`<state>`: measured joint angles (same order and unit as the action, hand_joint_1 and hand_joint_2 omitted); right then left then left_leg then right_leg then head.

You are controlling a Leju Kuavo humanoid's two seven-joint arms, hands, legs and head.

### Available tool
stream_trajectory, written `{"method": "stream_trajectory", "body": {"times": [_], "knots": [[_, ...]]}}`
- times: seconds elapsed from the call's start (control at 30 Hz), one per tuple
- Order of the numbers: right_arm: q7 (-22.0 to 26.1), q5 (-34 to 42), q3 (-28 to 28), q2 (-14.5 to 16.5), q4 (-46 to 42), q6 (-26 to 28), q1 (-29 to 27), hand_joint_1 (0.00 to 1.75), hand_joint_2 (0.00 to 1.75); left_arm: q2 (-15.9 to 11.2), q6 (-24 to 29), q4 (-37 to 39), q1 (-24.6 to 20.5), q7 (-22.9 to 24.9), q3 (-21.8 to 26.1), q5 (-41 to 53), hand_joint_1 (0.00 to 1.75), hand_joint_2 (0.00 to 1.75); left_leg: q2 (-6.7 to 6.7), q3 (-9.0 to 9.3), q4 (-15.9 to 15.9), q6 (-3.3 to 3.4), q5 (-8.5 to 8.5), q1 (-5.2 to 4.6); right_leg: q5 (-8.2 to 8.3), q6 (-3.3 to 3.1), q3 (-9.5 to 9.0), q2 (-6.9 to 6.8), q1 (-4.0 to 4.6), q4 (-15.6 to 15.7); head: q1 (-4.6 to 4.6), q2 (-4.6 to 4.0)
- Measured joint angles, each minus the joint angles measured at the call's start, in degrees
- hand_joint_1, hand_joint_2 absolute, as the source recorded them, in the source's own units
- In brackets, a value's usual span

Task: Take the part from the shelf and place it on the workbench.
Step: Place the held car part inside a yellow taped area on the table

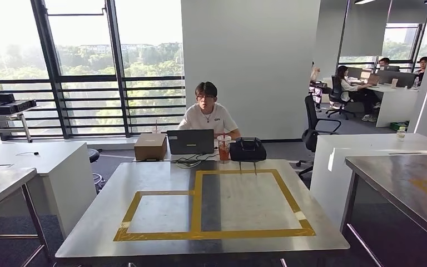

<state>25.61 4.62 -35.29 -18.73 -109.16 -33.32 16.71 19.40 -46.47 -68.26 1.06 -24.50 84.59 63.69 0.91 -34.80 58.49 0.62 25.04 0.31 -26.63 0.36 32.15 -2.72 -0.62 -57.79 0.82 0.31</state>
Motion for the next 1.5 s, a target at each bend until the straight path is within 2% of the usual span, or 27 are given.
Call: {"method": "stream_trajectory", "body": {"times": [0.1, 0.13, 0.2, 0.27, 0.3, 0.33, 0.37, 0.4, 0.47, 0.6, 0.67, 0.73, 0.77, 0.8, 0.87, 0.93, 0.97, 1.03, 1.1, 1.17, 1.23, 1.27, 1.3, 1.33, 1.4, 1.43, 1.5], "knots": [[0.4, 0.2, 0.1, -0.1, -0.6, 0.0, 0.0, 1.68, 1.75, 0.2, -0.5, -0.5, -0.2, 0.0, 1.0, 0.6, 0.00, 1.75, -0.46, 1.04, -1.1, 0.87, -0.45, 0.14, -0.72, 0.68, 0.33, 0.45, -0.15, -0.9, -0.05, 0.00], [0.4, 0.2, 0.1, -0.1, -0.7, -0.1, 0.0, 1.68, 1.75, 0.3, -0.7, -0.7, -0.3, 0.0, 1.3, 0.8, 0.00, 1.75, -0.63, 1.45, -1.5, 1.17, -0.64, 0.28, -1.78, 0.62, 1.42, 1.02, -0.19, -3.1, -0.09, 0.00], [0.5, 0.3, 0.2, -0.3, -0.9, -0.1, -0.1, 1.68, 1.75, 0.3, -1.0, -0.9, -0.7, 0.0, 1.6, 1.0, 0.00, 1.75, -1.09, 1.57, -1.7, 1.52, -0.70, 0.35, -4.90, 0.35, 5.48, 2.13, -0.32, -10.9, -0.16, 0.00], [0.5, 0.4, 0.2, -0.4, -0.9, -0.1, -0.3, 1.68, 1.75, 0.4, -1.3, -0.9, -1.0, 0.0, 1.9, 1.1, 0.00, 1.75, -1.69, 1.64, -1.7, 1.58, -0.56, 0.31, -6.40, 0.70, 8.92, 2.48, -0.38, -16.8, -0.22, -0.01], [0.5, 0.4, 0.2, -0.5, -0.9, -0.1, -0.3, 1.68, 1.75, 0.4, -1.4, -1.0, -1.0, 0.0, 2.0, 1.1, 0.00, 1.75, -1.99, 1.75, -1.6, 1.52, -0.47, 0.31, -5.68, 1.17, 9.05, 2.52, -0.47, -16.4, -0.24, -0.01], [0.5, 0.4, 0.3, -0.5, -0.9, -0.1, -0.3, 1.68, 1.75, 0.4, -1.5, -1.0, -1.1, 0.0, 2.1, 1.1, 0.00, 1.75, -2.29, 1.91, -1.6, 1.38, -0.33, 0.33, -4.07, 1.74, 7.92, 2.52, -0.60, -13.5, -0.27, -0.01], [0.5, 0.4, 0.3, -0.6, -1.0, -0.2, -0.3, 1.68, 1.75, 0.4, -1.5, -1.0, -1.1, 0.0, 2.2, 1.1, 0.00, 1.75, -2.56, 2.05, -1.4, 1.15, -0.11, 0.35, -2.04, 2.25, 5.93, 2.53, -0.78, -9.1, -0.30, -0.01], [0.5, 0.4, 0.3, -0.6, -1.0, -0.2, -0.3, 1.68, 1.75, 0.4, -1.6, -1.0, -1.1, 0.0, 2.3, 1.2, 0.00, 1.75, -2.81, 2.08, -1.1, 0.81, 0.20, 0.22, -0.34, 2.39, 3.99, 2.58, -0.83, -5.0, -0.32, -0.01], [0.5, 0.4, 0.4, -0.7, -1.2, -0.2, -0.4, 1.68, 1.75, 0.4, -1.8, -1.2, -1.1, -0.2, 2.4, 1.4, 0.00, 1.75, -3.10, 1.96, -0.6, 0.19, 0.73, 0.01, 1.26, 1.75, 1.89, 2.65, -0.75, -0.6, -0.31, -0.01], [0.4, 0.2, 0.6, -0.7, -2.0, -0.1, -0.6, 1.68, 1.75, 0.3, -2.0, -1.5, -1.1, -1.0, 2.4, 2.1, 0.00, 1.75, -2.54, 1.48, 0.6, -0.82, 1.92, 0.30, 0.98, -0.24, 1.43, 2.66, -0.80, -0.3, -0.20, -0.01], [0.3, 0.0, 0.6, -0.7, -2.5, -0.1, -0.7, 1.68, 1.75, 0.3, -1.9, -1.5, -1.2, -1.5, 2.4, 2.4, 0.00, 1.75, -1.67, -1.07, 5.9, -1.33, 4.47, 0.42, 0.71, -0.88, 0.94, 2.63, -0.84, -0.2, -0.09, -0.01], [0.3, -0.1, 0.6, -0.6, -2.7, -0.1, -0.9, 1.68, 1.75, 0.3, -1.9, -1.5, -1.2, -1.7, 2.4, 2.8, 0.00, 1.75, -1.19, -5.34, 13.6, -1.58, 7.30, 0.48, 0.40, -1.26, 0.62, 2.59, -0.59, -0.2, -0.03, -0.01], [0.3, -0.2, 0.6, -0.5, -2.8, -0.2, -1.0, 1.68, 1.75, 0.3, -2.0, -1.5, -1.2, -1.7, 2.5, 2.9, 0.00, 1.75, -1.09, -6.92, 15.9, -1.56, 7.57, 0.49, 0.25, -1.36, 0.44, 2.59, -0.45, -0.2, -0.03, -0.01], [0.3, -0.2, 0.6, -0.5, -2.9, -0.2, -1.2, 1.68, 1.75, 0.3, -2.1, -1.5, -1.2, -1.7, 2.5, 2.9, 0.00, 1.75, -1.05, -7.43, 16.0, -1.44, 6.70, 0.47, 0.08, -1.40, 0.19, 2.59, -0.31, -0.2, -0.02, -0.01], [0.3, -0.1, 0.6, -0.4, -3.2, -0.3, -1.3, 1.68, 1.75, 0.3, -2.4, -1.6, -1.2, -1.8, 2.8, 2.9, 0.00, 1.75, -1.01, -5.14, 9.8, -0.81, 2.32, 0.33, -0.32, -1.36, -0.52, 2.62, -0.07, -0.2, 0.01, -0.01], [0.3, -0.1, 0.7, -0.4, -3.5, -0.5, -1.3, 1.68, 1.75, 0.2, -2.6, -1.9, -1.3, -2.0, 3.0, 3.0, 0.00, 1.75, -0.86, -1.84, 2.7, 0.06, -0.68, -0.04, -0.73, -1.16, -1.06, 2.63, 0.15, -0.1, -0.01, -0.01], [0.3, 0.0, 0.8, -0.3, -3.5, -0.6, -1.3, 1.68, 1.75, 0.2, -2.7, -2.1, -1.4, -2.1, 3.1, 3.0, 0.00, 1.75, -0.80, -0.97, 0.8, 0.41, -1.11, -0.27, -0.87, -0.96, -1.16, 2.61, 0.21, -0.1, -0.02, 0.00], [0.3, 0.1, 0.8, -0.2, -3.7, -0.7, -1.3, 1.68, 1.75, 0.2, -2.7, -2.4, -1.5, -2.3, 3.3, 3.1, 0.00, 1.75, -0.87, -0.54, 0.0, 0.83, -0.94, -0.61, -1.00, -0.41, -1.28, 2.53, 0.23, 0.2, 0.02, 0.00], [0.2, 0.2, 0.9, -0.1, -4.0, -0.8, -1.3, 1.68, 1.75, 0.3, -2.7, -2.6, -1.5, -2.4, 3.5, 3.1, 0.00, 1.75, -0.96, 0.56, -1.4, 1.30, -1.34, -0.28, -1.44, -0.02, -1.30, 2.40, 0.32, 0.0, 0.01, 0.00], [0.2, 0.3, 1.0, -0.1, -4.2, -0.9, -1.2, 1.68, 1.75, 0.4, -2.7, -2.7, -1.6, -2.5, 3.7, 3.2, 0.00, 1.75, -1.03, 1.66, -2.8, 1.71, -1.84, 0.08, -3.24, -0.09, 0.70, 2.46, 0.37, -4.1, -0.08, 0.00], [0.2, 0.3, 1.1, -0.1, -4.2, -1.0, -1.2, 1.68, 1.75, 0.4, -2.6, -2.7, -1.7, -2.5, 3.8, 3.5, 0.00, 1.75, -1.19, 1.80, -3.0, 1.85, -1.84, 0.00, -5.82, -0.15, 5.17, 2.61, 0.20, -11.8, -0.18, -0.01], [0.2, 0.4, 1.1, -0.1, -4.2, -1.0, -1.3, 1.68, 1.75, 0.4, -2.6, -2.7, -1.8, -2.5, 3.8, 3.6, 0.00, 1.75, -1.29, 1.80, -3.0, 1.85, -1.76, -0.02, -6.47, 0.07, 7.17, 2.61, 0.07, -14.9, -0.24, -0.01], [0.2, 0.4, 1.1, -0.1, -4.2, -1.0, -1.3, 1.68, 1.75, 0.4, -2.6, -2.7, -1.8, -2.5, 3.8, 3.7, 0.00, 1.75, -1.42, 1.84, -2.9, 1.79, -1.66, -0.02, -6.25, 0.48, 8.28, 2.61, -0.06, -16.1, -0.25, -0.01], [0.2, 0.4, 1.1, -0.1, -4.2, -1.0, -1.3, 1.68, 1.75, 0.4, -2.5, -2.7, -1.8, -2.5, 3.9, 3.8, 0.00, 1.75, -1.56, 1.91, -2.8, 1.65, -1.51, 0.02, -5.00, 1.08, 8.13, 2.60, -0.23, -14.8, -0.27, -0.01], [0.2, 0.4, 1.0, -0.1, -4.2, -1.1, -1.3, 1.68, 1.75, 0.4, -2.4, -2.7, -1.8, -2.5, 3.9, 3.9, 0.00, 1.75, -1.89, 1.95, -2.2, 1.10, -1.01, 0.09, -1.11, 2.27, 5.03, 2.58, -0.68, -6.9, -0.31, -0.01], [0.1, 0.4, 1.0, -0.1, -4.2, -1.1, -1.3, 1.68, 1.75, 0.4, -2.3, -2.7, -1.9, -2.6, 3.9, 3.9, 0.00, 1.75, -2.03, 1.82, -1.7, 0.72, -0.61, 0.04, 0.42, 2.29, 3.35, 2.62, -0.80, -3.2, -0.33, -0.01], [0.1, 0.4, 1.0, 0.0, -4.2, -1.1, -1.2, 1.68, 1.75, 0.4, -2.2, -2.7, -1.9, -2.6, 4.0, 3.9, 0.00, 1.75, -2.16, 1.56, -1.0, 0.06, 0.03, -0.11, 1.51, 1.42, 1.78, 2.70, -0.68, 0.0, -0.31, -0.01]]}}
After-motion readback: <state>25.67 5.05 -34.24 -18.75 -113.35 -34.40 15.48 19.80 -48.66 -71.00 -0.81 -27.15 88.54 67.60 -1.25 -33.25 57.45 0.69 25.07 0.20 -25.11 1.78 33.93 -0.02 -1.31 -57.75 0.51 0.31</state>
